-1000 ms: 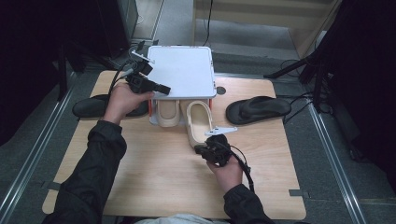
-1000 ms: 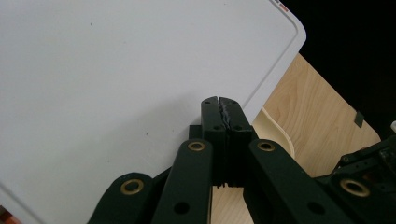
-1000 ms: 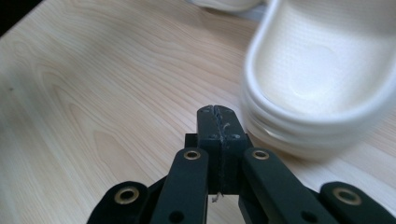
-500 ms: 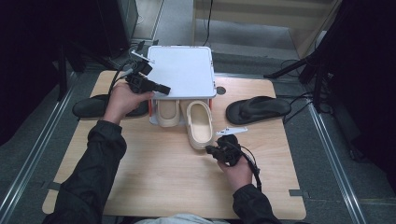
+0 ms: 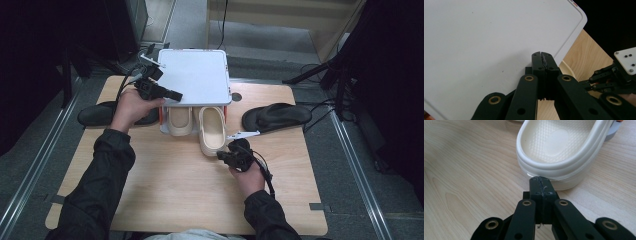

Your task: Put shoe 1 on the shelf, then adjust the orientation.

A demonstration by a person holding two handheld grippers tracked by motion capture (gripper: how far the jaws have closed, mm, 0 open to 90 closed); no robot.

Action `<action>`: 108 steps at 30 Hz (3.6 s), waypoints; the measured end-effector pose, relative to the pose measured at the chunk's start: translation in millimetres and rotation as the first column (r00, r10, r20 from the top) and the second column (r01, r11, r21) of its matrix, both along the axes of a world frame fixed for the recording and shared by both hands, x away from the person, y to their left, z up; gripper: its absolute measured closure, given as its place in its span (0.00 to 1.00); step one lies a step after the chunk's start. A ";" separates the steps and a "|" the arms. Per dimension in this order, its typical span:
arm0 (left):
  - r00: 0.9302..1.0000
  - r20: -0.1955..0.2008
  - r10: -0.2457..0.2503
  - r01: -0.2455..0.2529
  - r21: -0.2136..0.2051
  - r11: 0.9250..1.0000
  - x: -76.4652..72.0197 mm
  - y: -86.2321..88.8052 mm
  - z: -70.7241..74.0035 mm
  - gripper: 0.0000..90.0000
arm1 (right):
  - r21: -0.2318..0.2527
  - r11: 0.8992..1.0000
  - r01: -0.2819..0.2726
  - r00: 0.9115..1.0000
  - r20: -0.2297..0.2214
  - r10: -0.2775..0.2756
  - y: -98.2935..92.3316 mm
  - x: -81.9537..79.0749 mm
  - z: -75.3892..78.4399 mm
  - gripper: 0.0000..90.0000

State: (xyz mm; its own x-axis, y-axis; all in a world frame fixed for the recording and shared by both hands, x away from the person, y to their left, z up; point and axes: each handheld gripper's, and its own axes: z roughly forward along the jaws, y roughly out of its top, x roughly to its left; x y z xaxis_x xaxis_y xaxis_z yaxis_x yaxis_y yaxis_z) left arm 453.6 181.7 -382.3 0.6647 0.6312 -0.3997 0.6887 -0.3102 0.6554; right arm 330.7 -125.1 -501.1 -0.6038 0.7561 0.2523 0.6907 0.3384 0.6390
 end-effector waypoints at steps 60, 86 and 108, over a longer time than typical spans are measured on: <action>1.000 -0.006 0.007 -0.008 -0.007 1.000 -15.4 10.2 17.6 0.50 | 0.049 0.998 -0.046 0.997 0.064 0.043 16.8 19.7 25.5 0.92; 0.992 0.065 0.111 -0.112 0.011 0.994 -77.0 68.5 12.2 0.47 | 0.133 0.985 -0.107 0.991 0.088 0.096 -43.8 -6.0 31.0 0.58; 0.981 0.050 0.189 -0.190 0.014 0.982 -72.9 129.1 -42.3 1.00 | 0.122 0.985 -0.125 0.990 0.076 0.116 -31.8 -1.7 25.6 0.60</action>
